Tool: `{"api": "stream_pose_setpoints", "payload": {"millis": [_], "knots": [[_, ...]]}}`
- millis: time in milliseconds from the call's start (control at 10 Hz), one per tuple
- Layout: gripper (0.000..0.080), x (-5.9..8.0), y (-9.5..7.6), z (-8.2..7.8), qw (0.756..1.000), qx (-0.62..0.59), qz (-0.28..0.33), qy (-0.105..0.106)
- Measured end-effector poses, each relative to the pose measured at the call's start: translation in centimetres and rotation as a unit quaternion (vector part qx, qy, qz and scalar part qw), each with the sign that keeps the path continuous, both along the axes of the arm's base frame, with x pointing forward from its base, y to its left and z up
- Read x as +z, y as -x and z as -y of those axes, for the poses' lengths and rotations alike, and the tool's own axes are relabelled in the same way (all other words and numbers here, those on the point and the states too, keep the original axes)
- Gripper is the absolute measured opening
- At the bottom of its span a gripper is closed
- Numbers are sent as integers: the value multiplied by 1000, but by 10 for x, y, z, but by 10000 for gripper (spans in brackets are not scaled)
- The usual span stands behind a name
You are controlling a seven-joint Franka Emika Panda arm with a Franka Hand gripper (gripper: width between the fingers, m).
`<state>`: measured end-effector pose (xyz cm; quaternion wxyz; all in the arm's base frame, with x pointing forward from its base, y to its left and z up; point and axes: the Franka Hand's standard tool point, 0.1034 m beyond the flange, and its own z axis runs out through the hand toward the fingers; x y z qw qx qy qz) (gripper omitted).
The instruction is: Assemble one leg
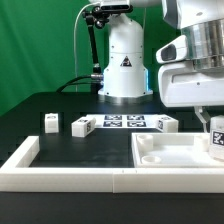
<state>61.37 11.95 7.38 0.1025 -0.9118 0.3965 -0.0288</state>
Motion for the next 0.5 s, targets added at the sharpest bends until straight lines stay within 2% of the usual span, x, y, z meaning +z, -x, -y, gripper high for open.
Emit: {"api": "stream_pose_setpoints", "payload": {"millis": [100, 400, 500], "knots": [[303, 0, 1, -3, 999, -53, -11, -8], [303, 0, 2, -5, 994, -109, -22, -22], [380, -1, 2, -5, 995, -100, -20, -20]]}}
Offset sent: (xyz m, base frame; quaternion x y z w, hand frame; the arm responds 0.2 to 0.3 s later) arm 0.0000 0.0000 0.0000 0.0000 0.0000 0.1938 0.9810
